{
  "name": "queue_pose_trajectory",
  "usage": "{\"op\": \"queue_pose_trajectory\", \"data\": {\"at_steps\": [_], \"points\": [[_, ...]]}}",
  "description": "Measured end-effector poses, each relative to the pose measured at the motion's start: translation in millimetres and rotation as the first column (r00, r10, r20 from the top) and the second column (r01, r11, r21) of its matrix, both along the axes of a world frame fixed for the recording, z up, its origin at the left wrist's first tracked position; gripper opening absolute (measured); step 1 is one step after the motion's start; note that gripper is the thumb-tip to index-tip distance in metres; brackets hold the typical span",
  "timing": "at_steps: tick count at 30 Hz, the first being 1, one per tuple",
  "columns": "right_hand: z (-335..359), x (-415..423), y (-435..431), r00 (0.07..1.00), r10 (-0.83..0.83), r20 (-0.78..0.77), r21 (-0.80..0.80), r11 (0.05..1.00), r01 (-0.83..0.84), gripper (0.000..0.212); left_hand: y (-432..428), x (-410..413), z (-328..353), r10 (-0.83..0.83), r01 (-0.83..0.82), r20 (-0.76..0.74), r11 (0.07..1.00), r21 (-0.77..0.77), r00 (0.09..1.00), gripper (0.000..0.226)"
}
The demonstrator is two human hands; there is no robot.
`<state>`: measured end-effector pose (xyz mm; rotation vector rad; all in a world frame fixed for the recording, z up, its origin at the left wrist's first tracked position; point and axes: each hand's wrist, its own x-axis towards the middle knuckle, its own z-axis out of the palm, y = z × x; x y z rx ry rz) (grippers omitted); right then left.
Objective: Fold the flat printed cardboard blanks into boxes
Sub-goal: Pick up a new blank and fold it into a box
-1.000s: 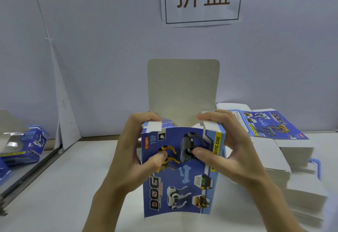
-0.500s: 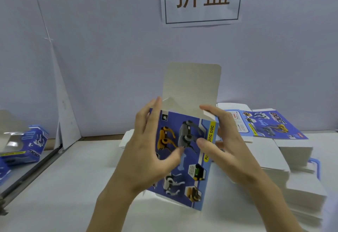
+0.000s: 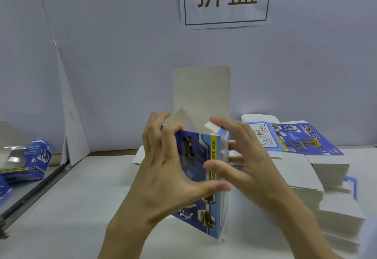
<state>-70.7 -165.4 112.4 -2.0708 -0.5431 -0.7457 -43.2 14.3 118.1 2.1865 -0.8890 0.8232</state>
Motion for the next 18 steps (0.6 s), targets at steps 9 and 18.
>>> {"op": "queue_pose_trajectory", "data": {"at_steps": [9,18], "points": [[-3.2,1.1,6.4,1.000,-0.003,-0.009,0.048,0.999,0.003,0.055,3.4,-0.2,4.7,0.059,-0.055,0.208,0.998,-0.027,0.976,0.073],[4.2,4.6,-4.0,0.974,-0.007,0.227,0.589,0.797,-0.131,0.072,15.4,-3.8,13.5,-0.053,0.006,0.283,0.986,0.165,0.958,0.073]]}}
